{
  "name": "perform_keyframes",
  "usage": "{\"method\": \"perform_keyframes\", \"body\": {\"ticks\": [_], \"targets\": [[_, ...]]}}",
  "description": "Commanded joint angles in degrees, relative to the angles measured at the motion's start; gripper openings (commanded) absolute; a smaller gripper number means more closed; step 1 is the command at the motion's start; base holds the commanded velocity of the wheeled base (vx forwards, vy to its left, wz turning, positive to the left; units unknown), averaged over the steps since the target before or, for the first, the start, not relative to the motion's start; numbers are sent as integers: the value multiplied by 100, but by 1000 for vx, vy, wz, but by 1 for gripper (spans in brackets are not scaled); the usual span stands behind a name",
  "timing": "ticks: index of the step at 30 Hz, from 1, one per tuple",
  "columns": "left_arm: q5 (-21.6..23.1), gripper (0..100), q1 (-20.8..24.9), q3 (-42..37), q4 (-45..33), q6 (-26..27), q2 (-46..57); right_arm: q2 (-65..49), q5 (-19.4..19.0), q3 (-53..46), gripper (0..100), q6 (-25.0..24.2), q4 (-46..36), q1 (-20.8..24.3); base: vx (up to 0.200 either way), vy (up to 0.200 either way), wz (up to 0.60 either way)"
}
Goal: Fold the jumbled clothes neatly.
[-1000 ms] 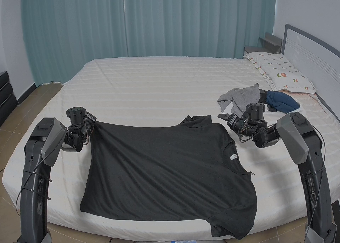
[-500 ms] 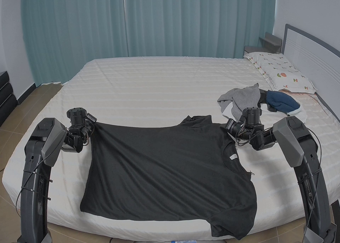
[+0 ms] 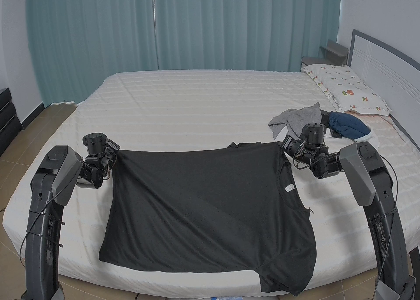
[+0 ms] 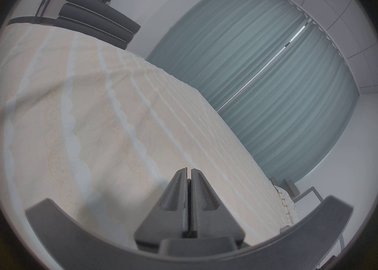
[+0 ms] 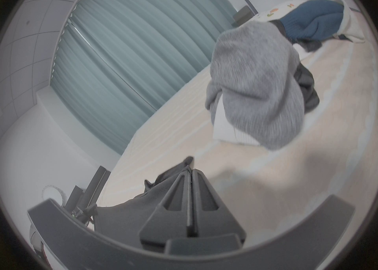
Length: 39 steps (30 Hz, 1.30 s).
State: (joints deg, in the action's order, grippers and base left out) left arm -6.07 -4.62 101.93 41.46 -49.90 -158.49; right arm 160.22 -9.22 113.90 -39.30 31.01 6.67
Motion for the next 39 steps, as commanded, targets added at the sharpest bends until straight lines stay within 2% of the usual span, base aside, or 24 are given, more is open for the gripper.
{"method": "perform_keyframes", "body": {"ticks": [1,10,23,24,26,27,37,39], "targets": [[-8,0,5,64,20,-20,2,97,78,69,0,10,45,-43,0,0,0],[18,0,14,73,187,-11,-42,159,175,69,0,195,696,-52,0,0,0],[45,0,75,47,152,6,-68,466,192,69,0,608,722,-52,0,0,0],[53,100,84,47,152,6,-68,484,192,69,0,617,713,-43,0,0,0],[53,100,93,38,152,6,-68,519,192,69,0,617,722,-8,0,0,0],[53,100,93,29,152,15,-68,545,192,69,100,617,722,1,0,0,0],[18,100,75,-235,178,-3,37,282,465,69,100,573,643,19,0,0,0],[9,100,5,-762,205,-55,451,-219,465,-649,100,538,731,-34,0,0,0]]}}
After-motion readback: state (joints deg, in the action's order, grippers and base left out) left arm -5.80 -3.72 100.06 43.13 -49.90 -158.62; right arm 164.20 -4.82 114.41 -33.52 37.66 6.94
